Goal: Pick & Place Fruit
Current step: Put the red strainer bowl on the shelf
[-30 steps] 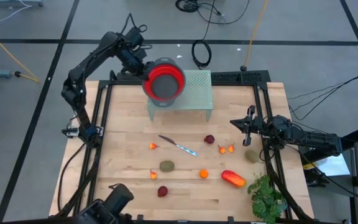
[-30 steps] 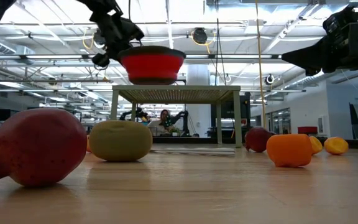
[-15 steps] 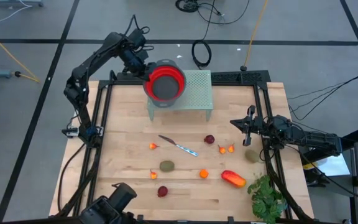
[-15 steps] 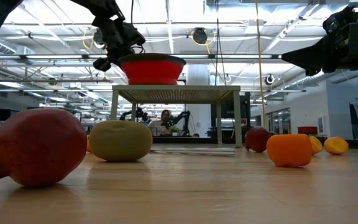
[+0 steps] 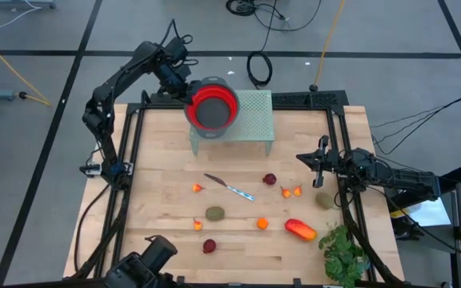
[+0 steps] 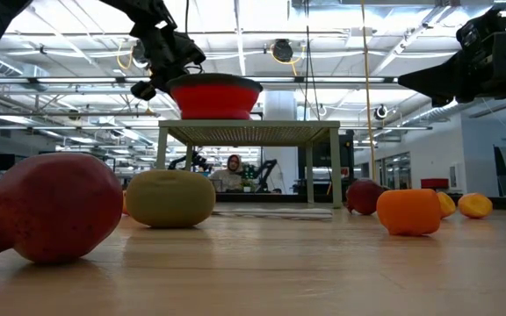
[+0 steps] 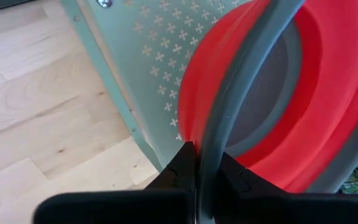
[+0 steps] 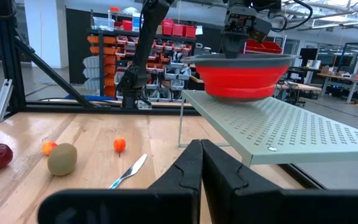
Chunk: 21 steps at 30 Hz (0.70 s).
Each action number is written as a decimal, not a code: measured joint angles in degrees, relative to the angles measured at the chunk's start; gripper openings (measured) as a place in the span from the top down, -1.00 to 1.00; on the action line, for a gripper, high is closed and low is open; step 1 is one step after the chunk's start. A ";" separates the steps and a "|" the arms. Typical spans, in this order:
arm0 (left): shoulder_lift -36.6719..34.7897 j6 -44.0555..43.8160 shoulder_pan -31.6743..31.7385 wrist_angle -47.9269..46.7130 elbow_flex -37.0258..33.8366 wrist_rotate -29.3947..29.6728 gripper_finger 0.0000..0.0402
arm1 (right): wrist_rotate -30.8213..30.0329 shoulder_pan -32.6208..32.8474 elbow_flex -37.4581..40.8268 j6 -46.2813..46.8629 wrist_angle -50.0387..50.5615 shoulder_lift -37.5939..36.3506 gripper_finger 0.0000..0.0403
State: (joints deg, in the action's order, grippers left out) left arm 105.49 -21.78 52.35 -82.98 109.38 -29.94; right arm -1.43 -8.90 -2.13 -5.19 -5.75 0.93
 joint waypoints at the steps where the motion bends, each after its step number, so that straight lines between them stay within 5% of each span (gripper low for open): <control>1: 0.00 -0.04 -0.09 0.00 0.00 -0.02 0.85 | 0.00 0.01 0.02 0.00 -0.01 0.00 1.00; 14: 0.00 1.23 -0.34 0.04 0.00 -0.02 0.74 | 0.00 0.00 0.00 0.00 0.01 0.00 1.00; 21: -0.02 2.60 -0.36 0.04 -0.02 0.97 0.37 | 0.00 0.01 0.00 0.00 -0.01 0.00 1.00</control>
State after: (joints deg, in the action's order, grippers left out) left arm 105.47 -19.18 51.99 -82.94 109.36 -28.97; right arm -1.43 -8.88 -2.13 -5.19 -5.76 0.93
